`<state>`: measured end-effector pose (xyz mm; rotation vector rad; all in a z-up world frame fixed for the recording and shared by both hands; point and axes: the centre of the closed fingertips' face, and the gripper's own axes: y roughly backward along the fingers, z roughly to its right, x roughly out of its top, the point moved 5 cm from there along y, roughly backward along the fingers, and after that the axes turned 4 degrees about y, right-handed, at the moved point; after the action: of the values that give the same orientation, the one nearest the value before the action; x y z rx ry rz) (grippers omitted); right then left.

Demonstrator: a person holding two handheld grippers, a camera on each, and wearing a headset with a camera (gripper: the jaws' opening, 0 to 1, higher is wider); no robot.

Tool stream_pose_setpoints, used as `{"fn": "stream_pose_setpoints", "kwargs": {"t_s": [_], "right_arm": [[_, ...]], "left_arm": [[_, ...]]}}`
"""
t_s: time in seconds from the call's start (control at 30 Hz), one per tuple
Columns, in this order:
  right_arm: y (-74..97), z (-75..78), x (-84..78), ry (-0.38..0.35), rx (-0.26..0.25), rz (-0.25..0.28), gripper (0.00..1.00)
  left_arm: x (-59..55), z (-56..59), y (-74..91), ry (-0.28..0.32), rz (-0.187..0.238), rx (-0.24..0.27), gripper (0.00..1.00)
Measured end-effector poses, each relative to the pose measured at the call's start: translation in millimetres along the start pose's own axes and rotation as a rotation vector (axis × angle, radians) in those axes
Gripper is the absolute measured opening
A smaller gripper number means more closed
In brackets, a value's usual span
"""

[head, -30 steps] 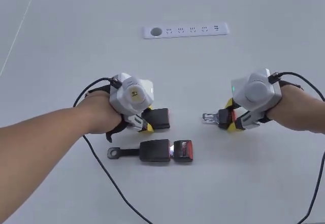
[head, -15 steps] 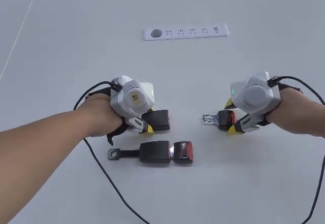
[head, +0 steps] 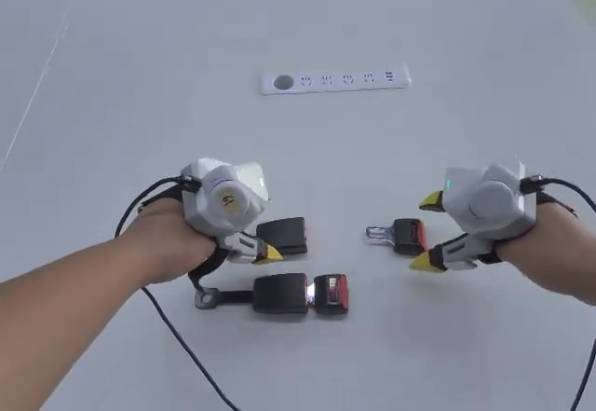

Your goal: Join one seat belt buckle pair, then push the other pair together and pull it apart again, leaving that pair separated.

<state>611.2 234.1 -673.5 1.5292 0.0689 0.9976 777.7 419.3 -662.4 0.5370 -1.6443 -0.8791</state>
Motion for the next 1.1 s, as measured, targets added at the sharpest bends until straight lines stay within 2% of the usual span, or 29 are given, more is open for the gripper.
{"fn": "stream_pose_setpoints", "kwargs": {"t_s": [0.13,0.2,0.27,0.37,0.57,0.7,0.83,1.1], "right_arm": [[7.6,-6.1,-2.1,-0.065,-0.056,0.04,0.62],[9.8,-9.7,-1.0,-0.094,-0.07,0.058,0.67],[13.6,-15.6,1.8,-0.111,-0.082,0.078,0.71],[16.8,-22.1,3.5,-0.154,-0.099,0.102,0.76],[23.3,-35.6,6.7,-0.209,-0.136,0.138,0.86],[28.8,-43.8,7.1,-0.245,-0.157,0.155,0.91],[34.5,-53.2,4.1,-0.275,-0.179,0.169,0.98],[44.2,-64.5,1.6,-0.334,-0.214,0.197,0.99]], "left_arm": [[-7.5,0.2,15.5,0.05,0.023,0.053,0.63],[-12.1,2.5,29.4,0.116,0.055,0.088,0.65],[-15.8,8.1,40.4,0.159,0.082,0.107,0.68],[-26.1,19.7,54.1,0.179,0.082,0.124,0.73],[-52.7,39.9,78.6,0.275,0.089,0.174,0.82],[-66.2,48.8,89.1,0.335,0.099,0.201,0.87],[-81.9,57.2,99.3,0.43,0.117,0.231,0.9],[-97.0,72.2,107.7,0.518,0.12,0.256,1.0]]}}
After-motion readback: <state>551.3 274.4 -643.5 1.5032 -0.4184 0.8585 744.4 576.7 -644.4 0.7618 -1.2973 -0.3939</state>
